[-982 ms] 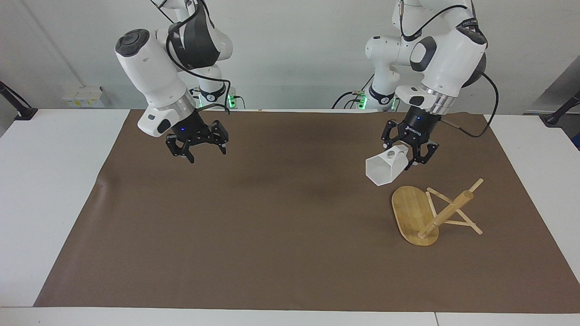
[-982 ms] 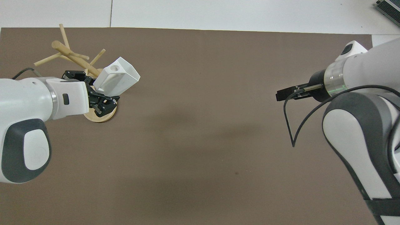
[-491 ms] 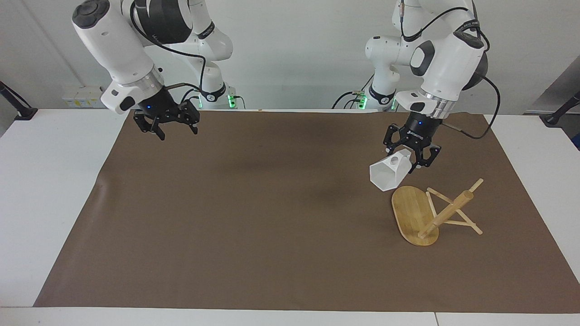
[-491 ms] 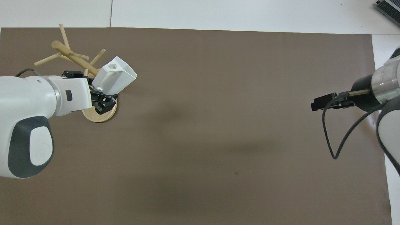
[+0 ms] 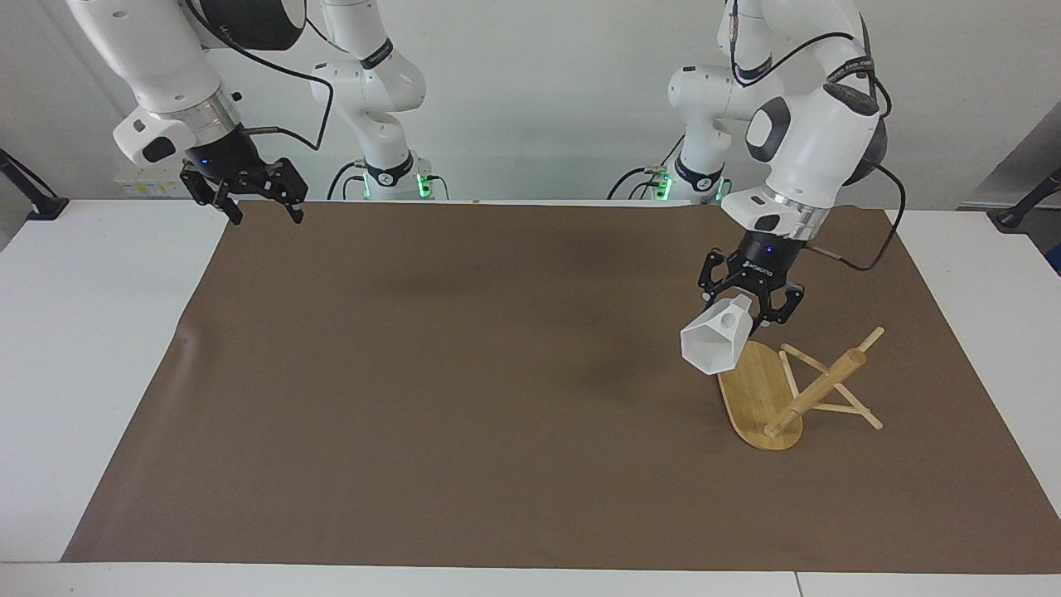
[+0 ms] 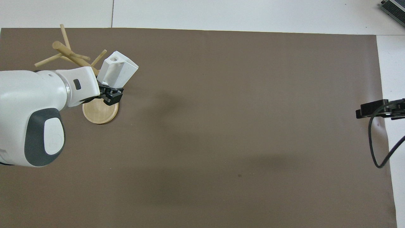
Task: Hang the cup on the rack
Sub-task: 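Carry the cup toward the rack while the right gripper withdraws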
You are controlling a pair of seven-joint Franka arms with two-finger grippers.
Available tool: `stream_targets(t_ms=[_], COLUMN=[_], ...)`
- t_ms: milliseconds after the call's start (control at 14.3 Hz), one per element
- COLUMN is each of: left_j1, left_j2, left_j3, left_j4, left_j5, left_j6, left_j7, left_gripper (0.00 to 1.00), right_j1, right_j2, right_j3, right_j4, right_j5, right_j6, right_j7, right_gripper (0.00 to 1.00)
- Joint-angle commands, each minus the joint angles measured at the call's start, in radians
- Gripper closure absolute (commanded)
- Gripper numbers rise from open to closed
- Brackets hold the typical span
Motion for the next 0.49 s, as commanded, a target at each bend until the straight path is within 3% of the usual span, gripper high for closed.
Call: stream_targets(t_ms=[0,421], left_j1=[0.009,0.048], left_j2=[0.036,0.046], left_j3=[0.003,0.003], left_j4=[0.021,0.023], left_j5=[0.022,0.022], left_j6=[0.046,0.052], left_j7=[-0.062,-0.196], left_gripper=[1.0,1.0], right_j1=[-0.042,-0.047], right_j2=[-0.006,0.0], right_j3=[-0.001,-0.006], right_j4=[-0.007,0.015], right_j5=[-0.023,-0.056], right_j6=[0.057,0.078], right_j7=[0.004,-0.028], right_gripper=[0.0,0.0])
